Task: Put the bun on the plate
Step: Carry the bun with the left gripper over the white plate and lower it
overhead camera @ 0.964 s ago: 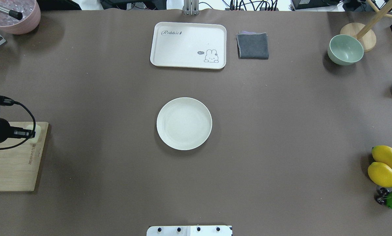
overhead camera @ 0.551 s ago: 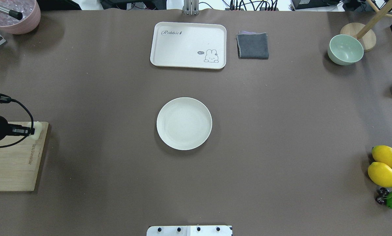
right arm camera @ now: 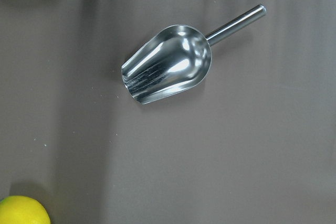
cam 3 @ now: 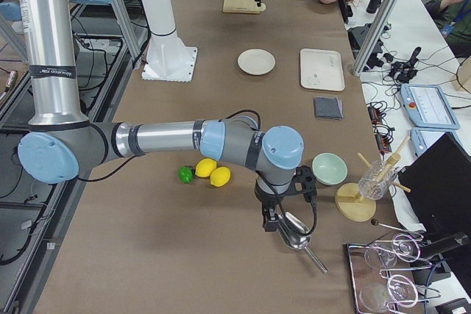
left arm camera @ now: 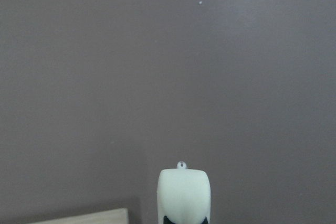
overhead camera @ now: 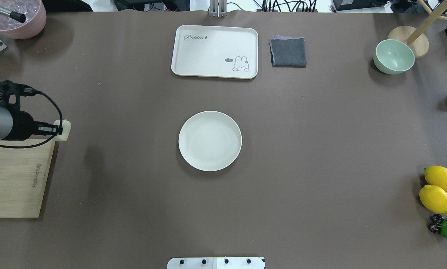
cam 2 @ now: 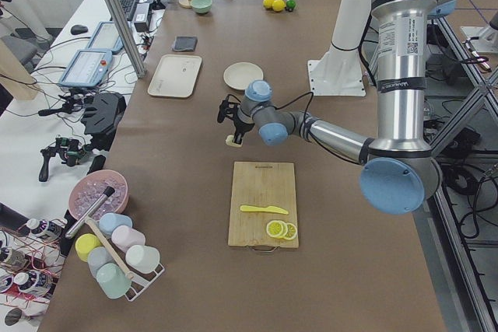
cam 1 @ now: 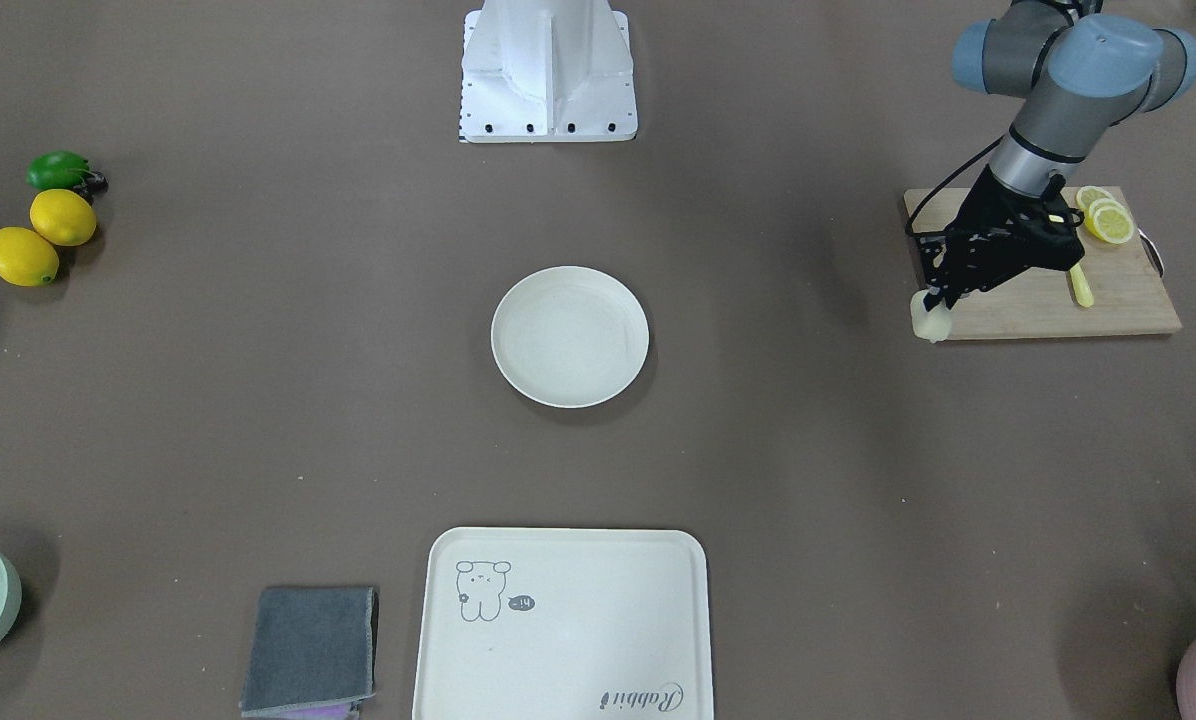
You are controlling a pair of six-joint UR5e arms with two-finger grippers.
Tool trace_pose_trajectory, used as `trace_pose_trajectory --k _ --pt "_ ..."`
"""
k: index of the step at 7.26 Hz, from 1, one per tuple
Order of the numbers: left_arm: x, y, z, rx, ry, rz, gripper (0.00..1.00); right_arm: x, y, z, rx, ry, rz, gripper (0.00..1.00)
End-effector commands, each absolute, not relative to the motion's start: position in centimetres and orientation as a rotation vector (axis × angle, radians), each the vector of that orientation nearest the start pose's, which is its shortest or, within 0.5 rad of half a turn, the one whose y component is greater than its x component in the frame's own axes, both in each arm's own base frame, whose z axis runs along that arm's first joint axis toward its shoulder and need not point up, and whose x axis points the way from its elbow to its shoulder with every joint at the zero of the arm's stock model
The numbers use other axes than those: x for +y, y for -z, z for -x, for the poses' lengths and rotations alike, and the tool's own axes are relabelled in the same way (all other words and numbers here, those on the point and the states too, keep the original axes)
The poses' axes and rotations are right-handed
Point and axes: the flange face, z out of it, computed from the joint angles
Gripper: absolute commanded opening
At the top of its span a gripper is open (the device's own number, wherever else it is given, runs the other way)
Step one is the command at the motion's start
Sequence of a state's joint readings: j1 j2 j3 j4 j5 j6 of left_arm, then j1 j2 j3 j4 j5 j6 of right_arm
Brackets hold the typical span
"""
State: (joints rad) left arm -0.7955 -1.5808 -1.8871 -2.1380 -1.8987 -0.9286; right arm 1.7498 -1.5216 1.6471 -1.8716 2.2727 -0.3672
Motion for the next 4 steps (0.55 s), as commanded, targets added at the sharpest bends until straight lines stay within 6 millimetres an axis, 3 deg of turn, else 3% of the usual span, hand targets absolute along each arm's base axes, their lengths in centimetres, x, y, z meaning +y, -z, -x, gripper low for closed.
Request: trace_pose_trajectory --k 1,2,3,4 --pt "-47.3 -31.3 -32.0 0.839 0.022 -0.322 0.23 -45.7 -64.4 -16.4 -0.725 0.1 -0.016 1.0" --pt "-48.2 -23.9 -34.4 0.836 0.06 -0.278 0.23 -45.4 -64.6 -16.5 -0.725 0.096 -0.015 1.0" --pt "-46.4 -18.2 -38.4 0.87 0.098 -0.216 0.23 -45.3 -64.7 -16.6 -0.73 0.092 -0.016 1.0" --pt "-43.9 -16.3 -42.3 0.871 0.096 -0.236 0.23 -45.1 -64.9 -16.6 -0.732 0.089 -0.01 1.0"
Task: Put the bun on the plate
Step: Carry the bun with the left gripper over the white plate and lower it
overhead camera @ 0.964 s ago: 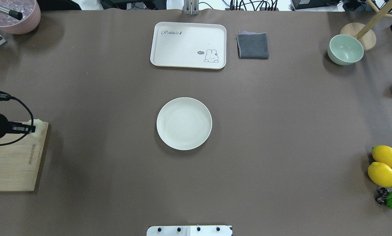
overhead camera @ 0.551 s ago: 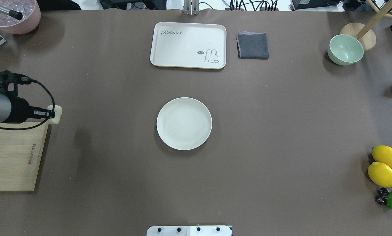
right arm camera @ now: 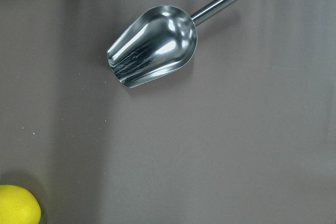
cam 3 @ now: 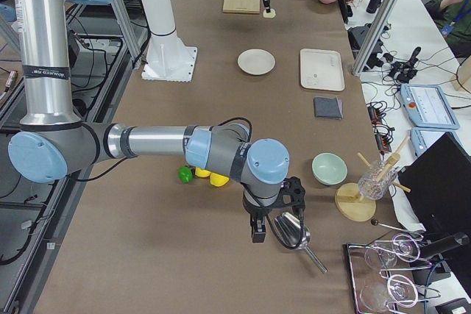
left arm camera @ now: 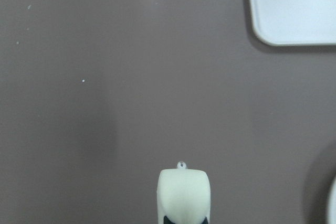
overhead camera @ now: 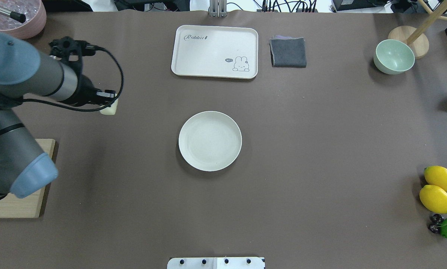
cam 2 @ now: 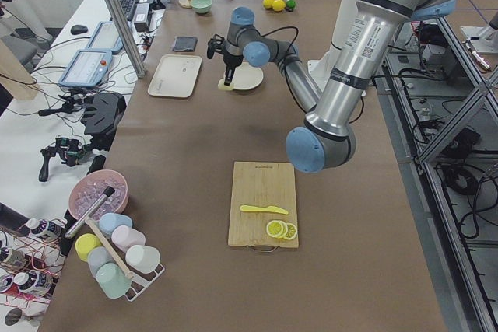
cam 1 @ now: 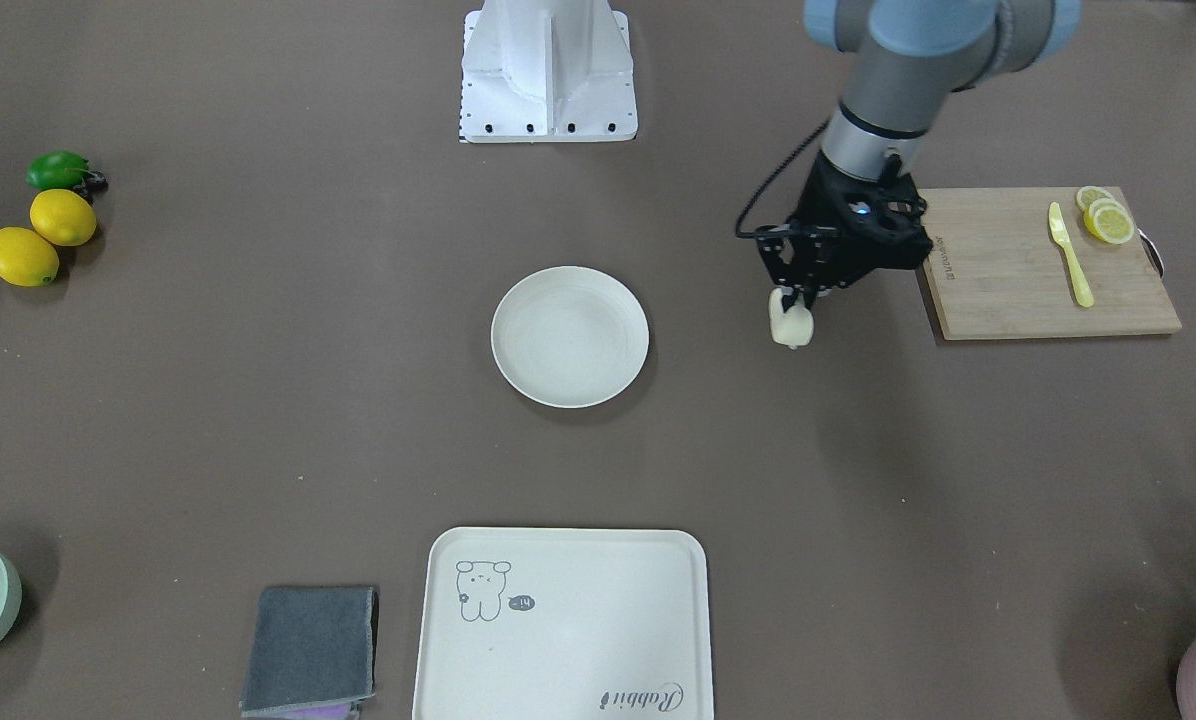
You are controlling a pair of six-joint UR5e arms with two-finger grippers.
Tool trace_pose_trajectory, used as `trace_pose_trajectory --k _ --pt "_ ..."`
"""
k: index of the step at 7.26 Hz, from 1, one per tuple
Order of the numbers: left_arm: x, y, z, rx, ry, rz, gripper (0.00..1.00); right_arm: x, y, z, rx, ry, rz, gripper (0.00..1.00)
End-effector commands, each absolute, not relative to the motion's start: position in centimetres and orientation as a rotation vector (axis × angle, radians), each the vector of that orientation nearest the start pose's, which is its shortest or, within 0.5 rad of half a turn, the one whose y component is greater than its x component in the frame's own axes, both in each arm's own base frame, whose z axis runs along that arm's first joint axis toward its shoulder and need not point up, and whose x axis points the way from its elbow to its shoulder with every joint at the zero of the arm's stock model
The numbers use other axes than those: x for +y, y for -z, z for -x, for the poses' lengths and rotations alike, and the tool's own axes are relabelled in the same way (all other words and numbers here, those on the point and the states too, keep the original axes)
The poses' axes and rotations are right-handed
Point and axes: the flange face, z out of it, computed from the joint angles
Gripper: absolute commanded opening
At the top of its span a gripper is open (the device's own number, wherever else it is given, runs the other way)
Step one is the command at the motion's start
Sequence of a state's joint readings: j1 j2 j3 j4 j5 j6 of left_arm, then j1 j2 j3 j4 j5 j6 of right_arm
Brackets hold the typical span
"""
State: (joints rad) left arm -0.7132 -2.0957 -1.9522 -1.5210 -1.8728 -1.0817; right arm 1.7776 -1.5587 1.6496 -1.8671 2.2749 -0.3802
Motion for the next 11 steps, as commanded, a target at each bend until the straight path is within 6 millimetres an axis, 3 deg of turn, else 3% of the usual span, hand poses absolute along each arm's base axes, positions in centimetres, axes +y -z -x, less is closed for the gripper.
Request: trace_pose_trajectory --k 1,2,4,7,8,9,10,11 --pt "-41.1 -15.2 -48.1 0.853 0.092 -0.252 0.23 -44.9 -65.2 -16.6 -0.737 0.085 -0.006 1.0" --pt "-40.9 -13.9 -52.4 0.847 0.116 -0.246 0.23 -44.6 -65.6 -16.5 -0.741 0.081 0.001 1.0" --pt "-39.7 -15.1 -56.6 0.869 0.113 -0.296 0.23 -44.4 -65.9 -16.3 -0.747 0.076 0.008 1.0" --pt "-40.8 -18.4 -60.3 0.852 0.113 -0.302 0.23 -44.3 -65.7 -16.3 -0.751 0.073 0.006 1.0" --pt "-40.0 -18.9 -61.3 0.832 0.11 -0.326 0.24 -44.4 -65.6 -16.3 -0.752 0.071 0.004 1.0" --pt "-39.8 -18.9 -61.5 0.83 0.111 -0.332 0.34 -44.5 -65.6 -16.3 -0.75 0.069 0.005 1.0" --pt "-39.8 -18.9 -61.4 0.829 0.107 -0.335 0.87 -44.5 -65.6 -16.3 -0.751 0.068 0.004 1.0" --pt "-39.8 -19.0 -61.4 0.826 0.106 -0.335 0.97 -44.5 -65.6 -16.3 -0.751 0.068 0.004 1.0"
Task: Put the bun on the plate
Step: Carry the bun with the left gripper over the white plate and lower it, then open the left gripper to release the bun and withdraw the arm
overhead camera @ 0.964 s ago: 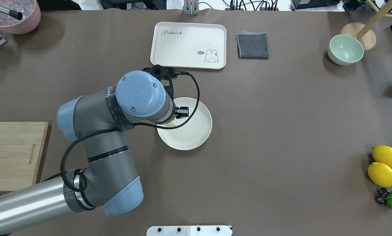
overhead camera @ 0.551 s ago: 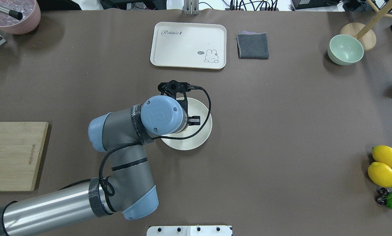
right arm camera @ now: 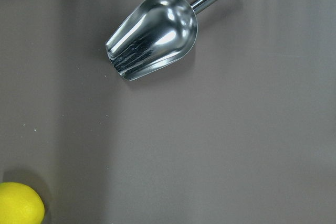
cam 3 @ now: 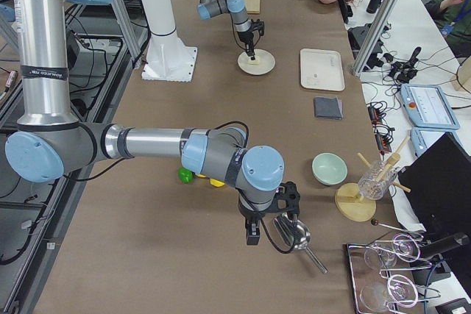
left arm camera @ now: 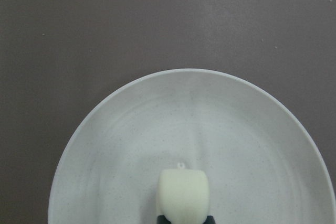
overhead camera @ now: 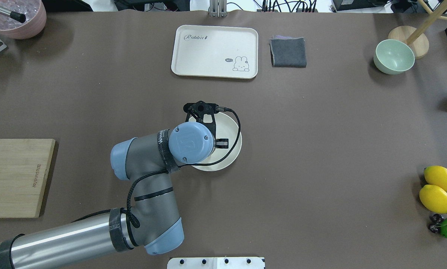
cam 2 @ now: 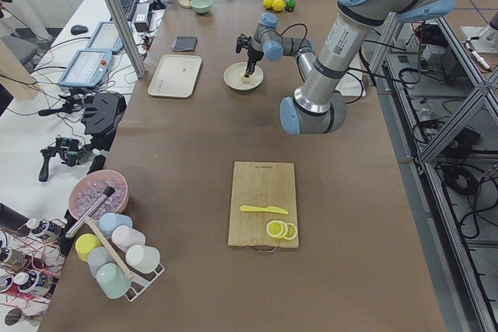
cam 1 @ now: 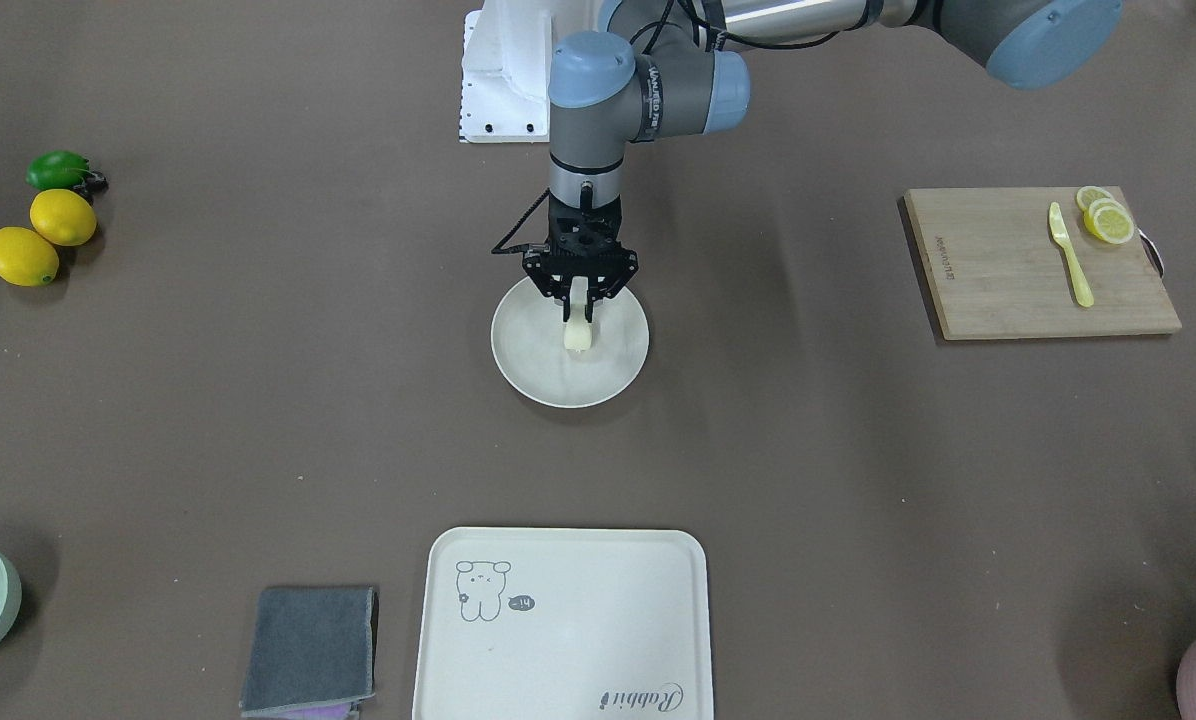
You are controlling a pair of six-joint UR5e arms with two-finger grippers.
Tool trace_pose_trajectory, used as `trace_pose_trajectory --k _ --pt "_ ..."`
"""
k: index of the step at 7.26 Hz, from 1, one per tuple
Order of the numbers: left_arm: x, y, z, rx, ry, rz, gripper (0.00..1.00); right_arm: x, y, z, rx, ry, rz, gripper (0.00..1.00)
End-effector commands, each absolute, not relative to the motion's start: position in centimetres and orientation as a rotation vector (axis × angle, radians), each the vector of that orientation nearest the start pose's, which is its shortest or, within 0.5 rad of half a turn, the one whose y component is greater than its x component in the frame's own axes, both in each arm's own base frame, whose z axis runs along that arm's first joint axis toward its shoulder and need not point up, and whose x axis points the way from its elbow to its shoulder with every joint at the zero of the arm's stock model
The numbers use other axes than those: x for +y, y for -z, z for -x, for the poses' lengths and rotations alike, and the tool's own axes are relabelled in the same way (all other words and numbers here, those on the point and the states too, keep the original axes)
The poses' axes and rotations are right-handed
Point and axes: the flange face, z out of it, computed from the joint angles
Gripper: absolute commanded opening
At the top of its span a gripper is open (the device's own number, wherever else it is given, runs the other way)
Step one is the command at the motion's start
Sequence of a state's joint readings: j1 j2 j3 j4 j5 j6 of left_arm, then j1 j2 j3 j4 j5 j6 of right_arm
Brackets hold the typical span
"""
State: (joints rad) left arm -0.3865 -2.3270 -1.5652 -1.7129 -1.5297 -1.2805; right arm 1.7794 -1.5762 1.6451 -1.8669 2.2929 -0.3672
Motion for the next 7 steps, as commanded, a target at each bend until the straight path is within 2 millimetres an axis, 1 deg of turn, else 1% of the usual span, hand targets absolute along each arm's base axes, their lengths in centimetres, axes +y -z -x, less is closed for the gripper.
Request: trace_pose_trajectory --k 1,2,3,4,5,6,7 --pt "-39.7 -18.7 -61.2 0.831 0.105 -0.339 0.98 -44.6 -65.4 -16.2 -0.775 0.062 -0.001 1.0" --pt "-40.0 -18.0 -60.0 0.844 0.114 -0.35 0.98 -44.9 -65.0 -16.1 -0.782 0.061 -0.008 1.0" --pt "-42.8 -18.1 -56.1 0.834 0.15 -0.377 0.98 -45.4 -64.7 -16.0 -0.78 0.067 -0.012 1.0" --pt "-43.6 -21.2 -53.9 0.824 0.156 -0.414 0.98 -45.7 -64.2 -15.4 -0.781 0.047 -0.005 1.0" --pt "-45.9 -23.0 -51.9 0.828 0.187 -0.452 0.98 -46.1 -63.8 -14.4 -0.796 0.044 -0.001 1.0" --pt "-50.0 -24.4 -47.7 0.808 0.242 -0.489 0.98 -46.9 -63.5 -13.0 -0.796 0.052 0.014 1.0" --pt "-52.4 -25.7 -44.4 0.777 0.224 -0.503 0.98 -47.6 -62.8 -11.4 -0.791 0.058 0.013 1.0"
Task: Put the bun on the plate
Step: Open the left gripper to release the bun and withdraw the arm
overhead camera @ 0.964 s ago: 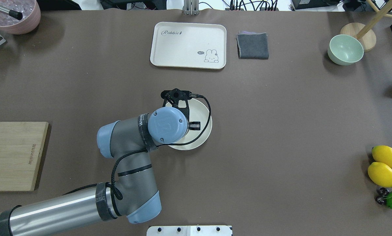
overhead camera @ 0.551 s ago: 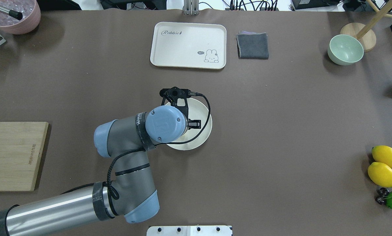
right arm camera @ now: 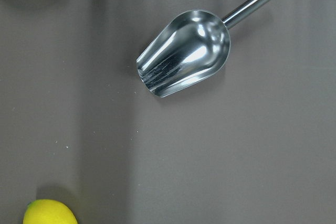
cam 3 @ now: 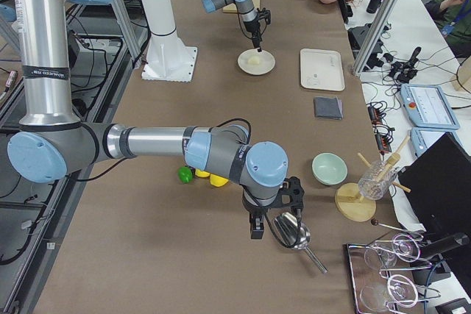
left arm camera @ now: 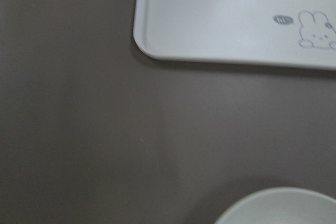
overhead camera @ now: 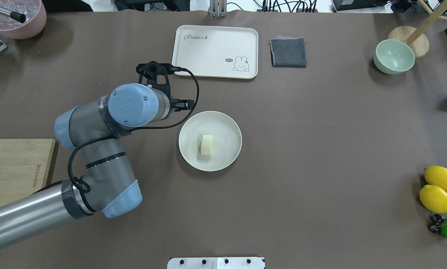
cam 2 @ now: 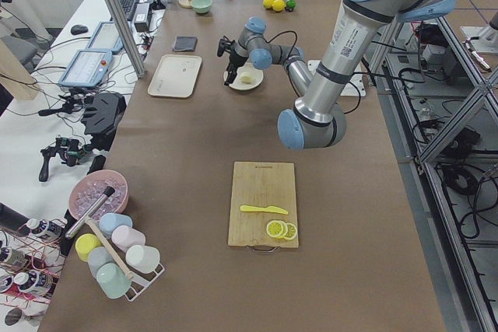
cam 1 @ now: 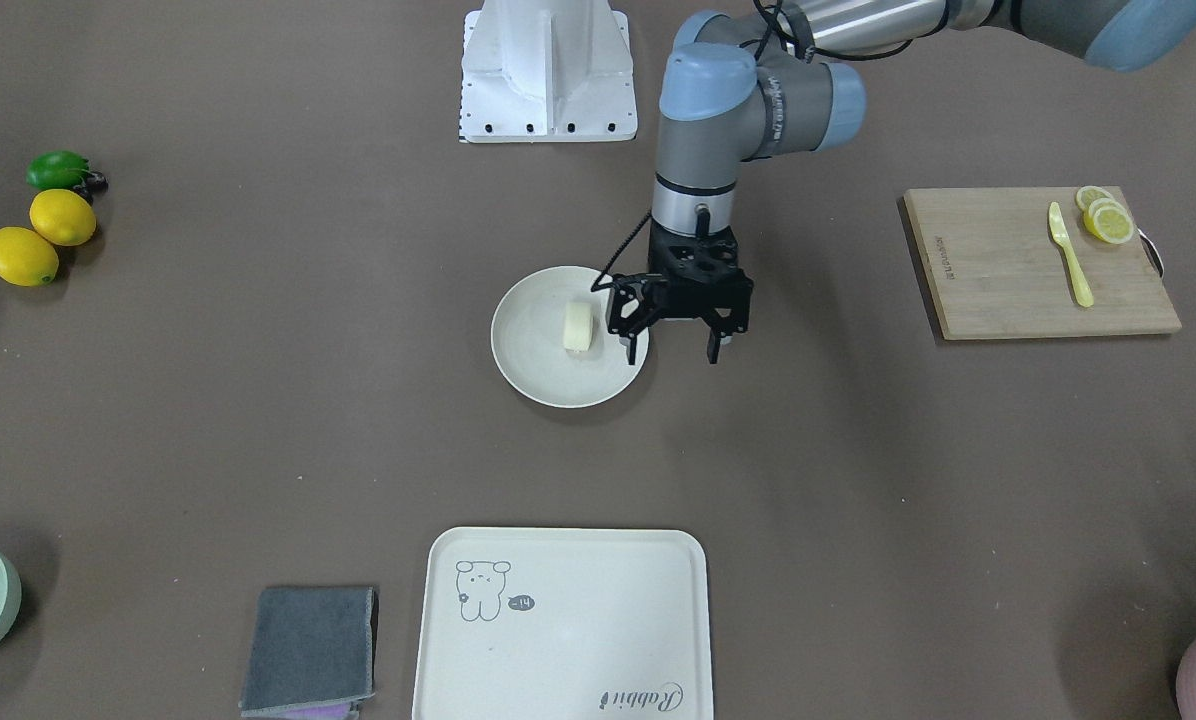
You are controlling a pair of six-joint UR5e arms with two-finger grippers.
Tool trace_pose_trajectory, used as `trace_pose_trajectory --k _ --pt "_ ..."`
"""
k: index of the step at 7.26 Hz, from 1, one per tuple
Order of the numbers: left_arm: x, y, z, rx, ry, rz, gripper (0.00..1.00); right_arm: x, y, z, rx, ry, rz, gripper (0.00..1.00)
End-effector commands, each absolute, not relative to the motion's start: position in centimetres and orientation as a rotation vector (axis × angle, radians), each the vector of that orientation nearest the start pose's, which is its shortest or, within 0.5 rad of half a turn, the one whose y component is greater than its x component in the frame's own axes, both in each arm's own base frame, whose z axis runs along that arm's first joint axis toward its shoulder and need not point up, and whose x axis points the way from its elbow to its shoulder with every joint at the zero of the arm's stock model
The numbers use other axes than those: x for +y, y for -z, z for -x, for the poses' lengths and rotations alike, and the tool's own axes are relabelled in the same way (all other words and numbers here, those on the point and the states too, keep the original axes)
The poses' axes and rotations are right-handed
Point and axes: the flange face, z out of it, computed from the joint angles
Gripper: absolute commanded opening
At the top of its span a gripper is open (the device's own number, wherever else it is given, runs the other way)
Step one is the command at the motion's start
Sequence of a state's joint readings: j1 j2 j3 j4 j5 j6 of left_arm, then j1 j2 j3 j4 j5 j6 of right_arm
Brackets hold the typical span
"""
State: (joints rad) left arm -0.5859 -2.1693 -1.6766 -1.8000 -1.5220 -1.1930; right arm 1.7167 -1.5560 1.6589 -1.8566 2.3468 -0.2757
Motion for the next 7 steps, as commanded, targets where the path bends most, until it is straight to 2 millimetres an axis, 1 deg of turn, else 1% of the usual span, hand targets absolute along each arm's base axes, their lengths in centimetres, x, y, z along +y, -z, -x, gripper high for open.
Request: trace_pose_trajectory --k 1,2,3,4,5,6,7 --pt "-54.5 -27.0 -40.8 0.796 0.213 -0.457 0.98 -48.1 -62.9 -10.2 -0.783 0.061 0.005 1.0" --pt "-55.8 -29.3 -38.2 0.772 0.195 -0.438 0.98 -48.3 -62.9 -9.4 -0.78 0.063 0.004 1.0" --pt "-57.8 -31.2 -34.6 0.736 0.241 -0.44 0.98 -48.5 -62.7 -9.0 -0.781 0.069 0.003 1.0" --pt "-59.1 -34.6 -28.6 0.703 0.251 -0.424 0.98 -48.6 -62.7 -8.7 -0.781 0.075 0.003 1.0" --pt "-60.9 -37.9 -20.7 0.685 0.164 -0.395 0.98 -48.6 -62.7 -8.5 -0.781 0.078 0.005 1.0" --pt "-61.2 -42.1 -13.1 0.661 0.066 -0.345 0.98 -48.6 -62.7 -8.4 -0.782 0.08 0.005 1.0" --pt "-61.6 -44.1 -6.3 0.61 -0.015 -0.327 0.98 -48.6 -62.5 -8.4 -0.782 0.081 0.002 1.0"
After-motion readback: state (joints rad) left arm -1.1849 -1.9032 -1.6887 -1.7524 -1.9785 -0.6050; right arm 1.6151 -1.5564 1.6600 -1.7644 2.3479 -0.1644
